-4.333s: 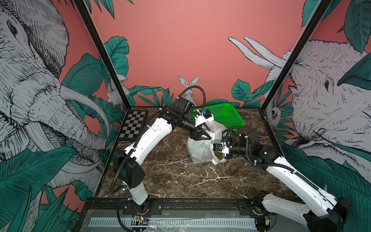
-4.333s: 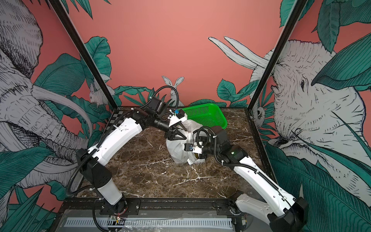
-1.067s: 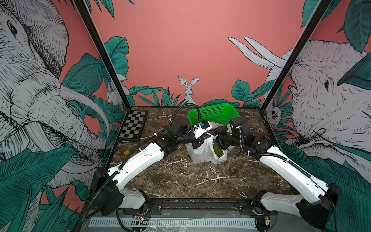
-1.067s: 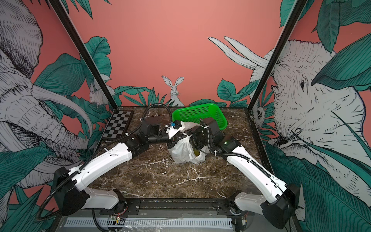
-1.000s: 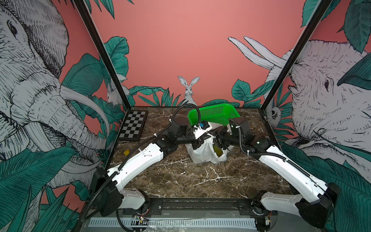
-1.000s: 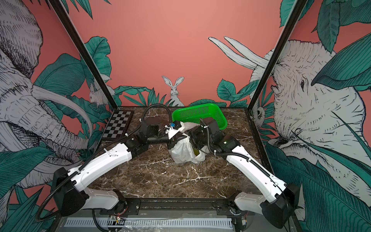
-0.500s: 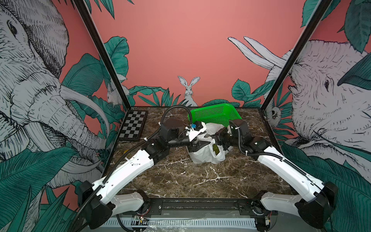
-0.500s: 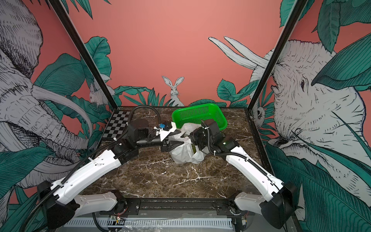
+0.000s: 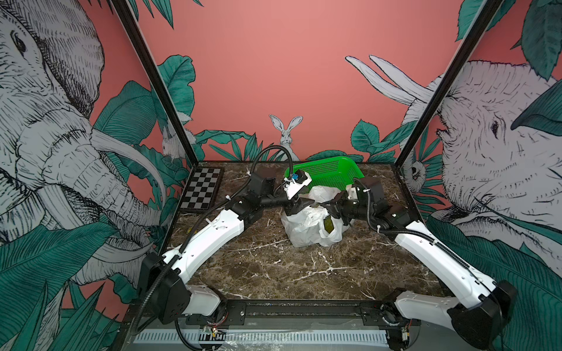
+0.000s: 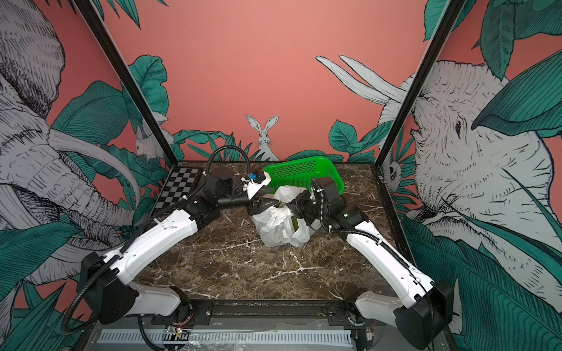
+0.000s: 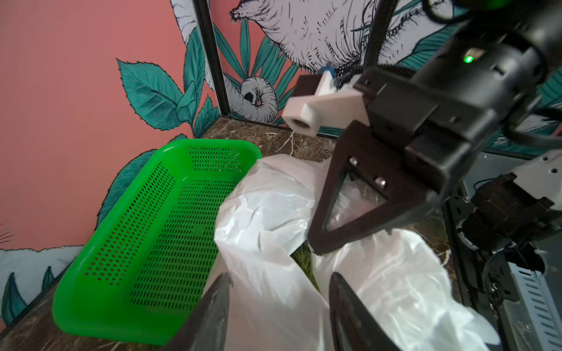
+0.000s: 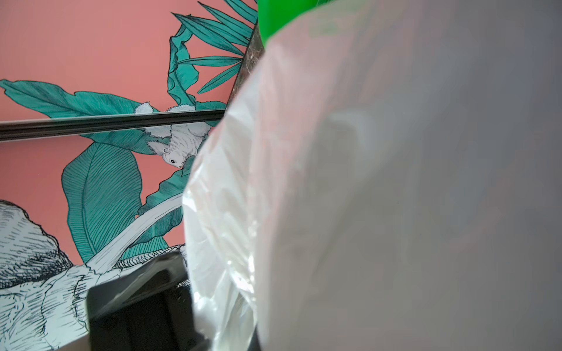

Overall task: Place the pineapple into a plastic bag & tie a knot
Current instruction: Cross the plastic bag at the center of the board.

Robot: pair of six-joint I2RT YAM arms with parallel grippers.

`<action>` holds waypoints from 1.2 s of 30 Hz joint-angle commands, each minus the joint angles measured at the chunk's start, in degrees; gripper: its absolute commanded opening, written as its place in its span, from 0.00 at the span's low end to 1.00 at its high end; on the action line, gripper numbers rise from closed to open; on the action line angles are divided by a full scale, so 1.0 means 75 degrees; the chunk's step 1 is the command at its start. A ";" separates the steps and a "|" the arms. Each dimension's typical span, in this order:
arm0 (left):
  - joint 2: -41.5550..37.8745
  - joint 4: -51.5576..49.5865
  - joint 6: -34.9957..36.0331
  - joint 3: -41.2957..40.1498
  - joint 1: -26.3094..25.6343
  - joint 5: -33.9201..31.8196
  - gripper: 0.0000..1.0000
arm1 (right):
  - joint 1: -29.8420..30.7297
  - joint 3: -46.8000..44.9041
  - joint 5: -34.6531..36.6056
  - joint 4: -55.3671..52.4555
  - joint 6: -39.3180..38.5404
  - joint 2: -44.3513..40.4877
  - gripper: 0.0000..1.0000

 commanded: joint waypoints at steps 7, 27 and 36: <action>0.0169 -0.1088 0.0226 0.0284 -0.0033 0.0471 0.13 | -0.0392 0.0372 -0.1302 0.0810 -0.1751 -0.0082 0.00; -0.0586 0.3522 -0.3147 -0.2493 -0.1386 -0.0750 0.14 | -0.1508 0.0962 -0.6457 0.3161 -0.2469 0.1261 0.00; -0.1900 0.2988 -0.1940 -0.3090 -0.1353 -0.2089 0.16 | -0.1567 0.0748 -0.7103 0.3087 -0.2936 0.1284 0.00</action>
